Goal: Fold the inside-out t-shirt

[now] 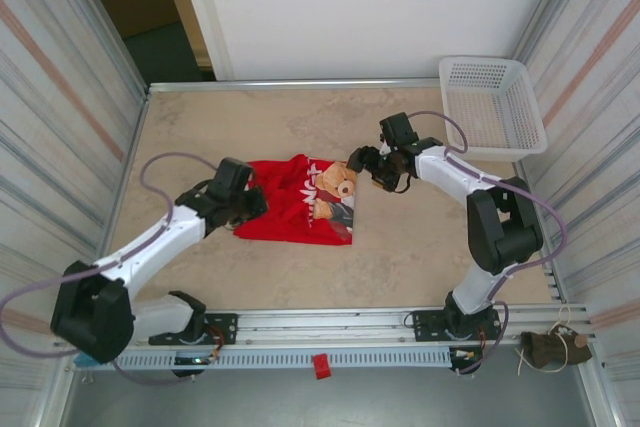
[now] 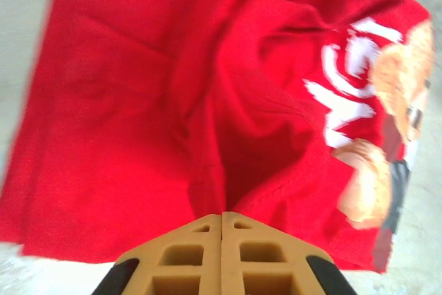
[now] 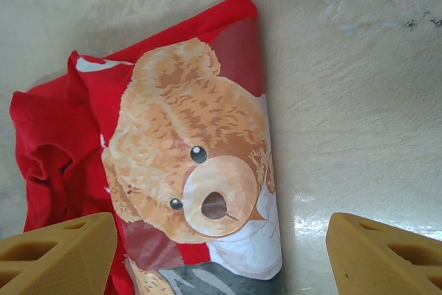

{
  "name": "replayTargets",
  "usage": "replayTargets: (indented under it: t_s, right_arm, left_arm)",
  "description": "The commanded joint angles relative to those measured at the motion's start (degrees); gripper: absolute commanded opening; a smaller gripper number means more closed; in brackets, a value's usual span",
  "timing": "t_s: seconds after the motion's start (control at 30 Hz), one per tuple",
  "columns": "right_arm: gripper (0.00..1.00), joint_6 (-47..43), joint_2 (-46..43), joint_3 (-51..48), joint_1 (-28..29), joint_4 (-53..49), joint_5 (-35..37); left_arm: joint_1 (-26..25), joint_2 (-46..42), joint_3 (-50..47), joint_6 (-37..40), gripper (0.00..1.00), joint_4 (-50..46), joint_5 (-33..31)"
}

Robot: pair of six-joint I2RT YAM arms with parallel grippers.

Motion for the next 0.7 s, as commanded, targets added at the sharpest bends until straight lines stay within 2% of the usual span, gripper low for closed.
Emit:
replayTargets:
  t_s: [0.0,0.23,0.37,0.4,0.43,0.47,0.5,0.6,0.67]
  right_arm:
    - [0.78,0.69,-2.33,-0.74,0.67,-0.85,1.38]
    - [0.78,0.96,-2.38,-2.15,0.94,-0.80,2.20]
    - [0.78,0.96,-2.09,-2.51,1.01,-0.71,2.31]
    - [0.78,0.96,-2.07,-2.64,1.03,-0.71,2.30]
    - [0.77,0.97,-2.11,-2.73,1.03,-0.71,2.29]
    - [0.77,0.96,-2.16,-2.75,1.08,-0.75,2.35]
    - [0.77,0.87,-2.44,-2.76,1.12,-0.79,2.30]
    - [0.77,0.65,-3.11,-2.64,1.18,-1.26,2.03]
    - [0.77,0.39,-3.38,-2.36,1.21,-1.50,1.98]
  left_arm:
    - [3.17,-2.83,-5.20,-3.49,0.00,-1.54,-0.91]
    - [8.84,-10.10,-13.42,-8.27,0.00,-2.29,-2.73]
    - [13.21,-10.59,-15.13,-7.09,0.00,-1.54,-1.55]
    - [14.68,-9.94,-15.08,-6.03,0.14,-1.23,-0.78]
    - [16.34,-8.98,-14.69,-4.84,0.34,-1.35,0.20]
    - [17.68,-8.27,-14.08,-3.58,0.48,-1.71,0.77]
    - [19.00,-7.54,-13.10,-1.87,0.57,-2.20,1.17]
    - [19.87,-6.90,-7.88,4.11,0.68,-5.13,0.97]
    - [18.27,-6.83,-3.99,6.88,0.68,-6.30,0.43]
